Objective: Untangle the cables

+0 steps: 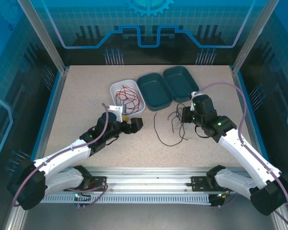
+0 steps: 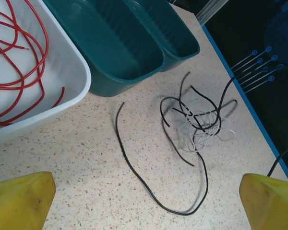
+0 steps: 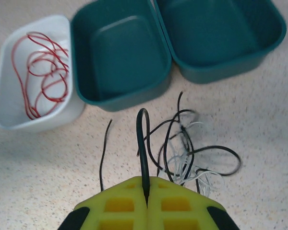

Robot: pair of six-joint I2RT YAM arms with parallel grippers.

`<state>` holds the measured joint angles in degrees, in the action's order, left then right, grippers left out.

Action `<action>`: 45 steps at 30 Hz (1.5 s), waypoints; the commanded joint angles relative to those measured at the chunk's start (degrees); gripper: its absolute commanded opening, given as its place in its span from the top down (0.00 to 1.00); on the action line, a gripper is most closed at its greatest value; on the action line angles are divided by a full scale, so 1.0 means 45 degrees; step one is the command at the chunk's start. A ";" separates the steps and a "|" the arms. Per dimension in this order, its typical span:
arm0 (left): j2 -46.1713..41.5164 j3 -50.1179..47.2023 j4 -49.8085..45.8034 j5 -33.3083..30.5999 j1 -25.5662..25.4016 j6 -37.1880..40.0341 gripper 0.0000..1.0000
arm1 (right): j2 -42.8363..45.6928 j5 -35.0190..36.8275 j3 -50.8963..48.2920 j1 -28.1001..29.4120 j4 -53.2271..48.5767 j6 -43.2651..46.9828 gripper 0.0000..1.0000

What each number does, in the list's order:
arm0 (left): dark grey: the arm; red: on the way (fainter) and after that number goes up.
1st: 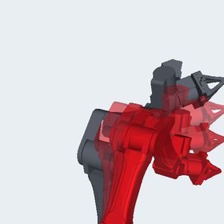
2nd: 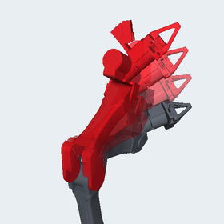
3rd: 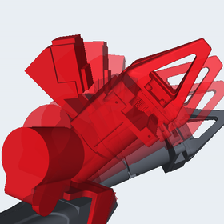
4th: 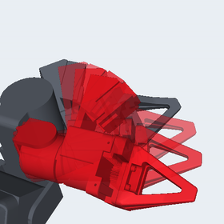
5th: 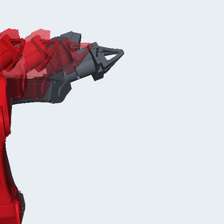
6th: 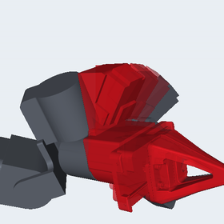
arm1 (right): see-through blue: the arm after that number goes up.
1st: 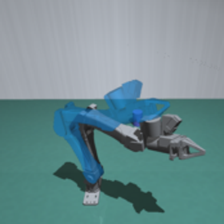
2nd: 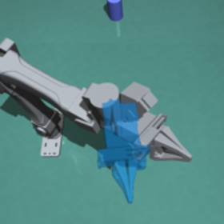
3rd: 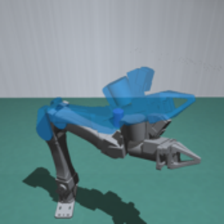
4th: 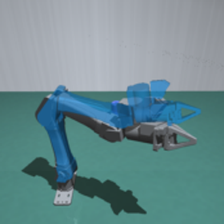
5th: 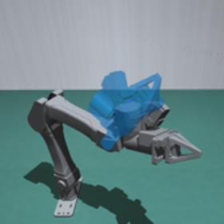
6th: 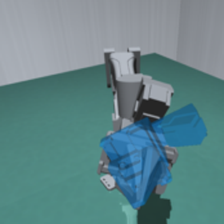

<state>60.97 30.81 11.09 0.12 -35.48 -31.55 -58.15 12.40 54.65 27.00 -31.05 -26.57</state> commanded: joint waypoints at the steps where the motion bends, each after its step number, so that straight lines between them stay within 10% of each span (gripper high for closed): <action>1: -0.0024 0.0301 0.0425 0.0669 -0.0006 0.0162 0.01 | 0.0168 -0.0083 0.1028 0.0195 -0.0387 0.0865 0.98; 19: 0.0630 0.1081 0.1267 0.3108 0.0005 0.1249 0.01 | 0.0233 -0.1330 0.5225 0.0537 -0.2871 0.1807 0.96; 25: 0.1216 0.1504 0.1586 0.3179 -0.0087 0.3751 0.15 | 0.0349 -0.1870 0.5181 0.0542 -0.3319 0.1461 0.96; 29: 0.2370 0.1790 0.2341 0.2152 -0.0621 0.6429 0.28 | 0.0287 -0.2237 0.5115 0.0542 -0.3375 0.1300 0.97; 45: 0.7950 0.4267 0.7211 0.2107 -0.2174 0.8615 0.24 | 0.0325 -0.2909 0.5422 0.0522 -0.4077 0.0658 0.98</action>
<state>94.70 46.70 39.35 9.08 -45.08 4.95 -57.36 0.89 76.95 28.86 -48.34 -22.68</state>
